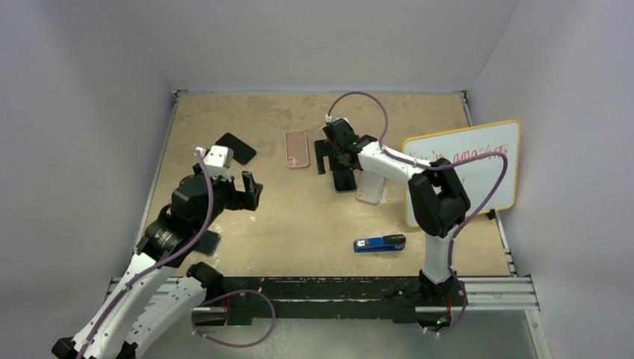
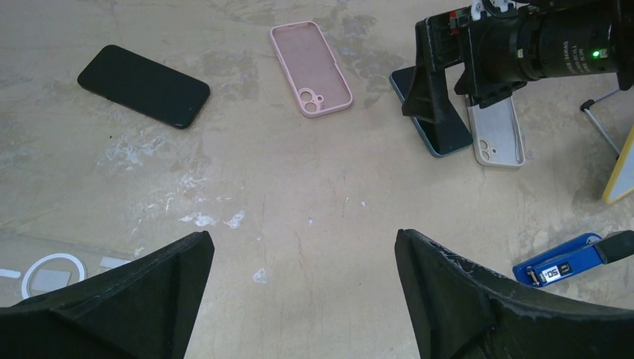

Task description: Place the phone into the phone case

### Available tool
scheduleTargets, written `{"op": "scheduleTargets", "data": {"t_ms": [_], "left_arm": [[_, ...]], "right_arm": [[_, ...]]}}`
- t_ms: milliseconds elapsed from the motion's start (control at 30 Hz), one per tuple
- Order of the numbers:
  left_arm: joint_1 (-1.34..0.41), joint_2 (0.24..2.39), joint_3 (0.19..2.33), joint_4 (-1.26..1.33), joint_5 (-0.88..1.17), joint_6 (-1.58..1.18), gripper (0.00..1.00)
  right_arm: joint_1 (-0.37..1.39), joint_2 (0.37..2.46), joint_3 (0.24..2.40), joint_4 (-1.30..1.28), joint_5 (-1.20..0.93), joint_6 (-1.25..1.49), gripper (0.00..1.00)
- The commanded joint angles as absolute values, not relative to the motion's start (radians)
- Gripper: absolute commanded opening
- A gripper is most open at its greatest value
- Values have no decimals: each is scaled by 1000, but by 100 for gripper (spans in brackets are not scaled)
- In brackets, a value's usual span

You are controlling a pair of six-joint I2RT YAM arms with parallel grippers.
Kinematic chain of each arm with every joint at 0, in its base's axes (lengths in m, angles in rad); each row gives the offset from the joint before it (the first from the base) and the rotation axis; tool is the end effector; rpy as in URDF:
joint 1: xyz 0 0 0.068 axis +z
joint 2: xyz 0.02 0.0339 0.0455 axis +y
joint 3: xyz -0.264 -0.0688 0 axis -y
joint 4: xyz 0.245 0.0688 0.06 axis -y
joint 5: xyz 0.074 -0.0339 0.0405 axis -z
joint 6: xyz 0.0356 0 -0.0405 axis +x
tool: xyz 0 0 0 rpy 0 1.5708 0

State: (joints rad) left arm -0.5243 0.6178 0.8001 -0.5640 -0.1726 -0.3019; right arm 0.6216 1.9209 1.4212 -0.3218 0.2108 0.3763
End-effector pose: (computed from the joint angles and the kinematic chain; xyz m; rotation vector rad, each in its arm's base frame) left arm 0.1209 -0.0628 0.3292 0.1037 1.9627 -0.3771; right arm 0.3527 0.2435 0.2171 -0.1928 2.3728 0.2266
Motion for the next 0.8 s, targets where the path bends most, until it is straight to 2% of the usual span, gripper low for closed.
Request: {"op": "scheduleTargets", "data": {"t_ms": [0, 767], "left_arm": [[-523, 615, 799, -550, -193, -288, 97], [-524, 616, 798, -552, -204, -290, 96]], "right_arm": [[623, 1941, 1472, -371, 250, 335, 99], [587, 2034, 1453, -368, 270, 328, 99]]}}
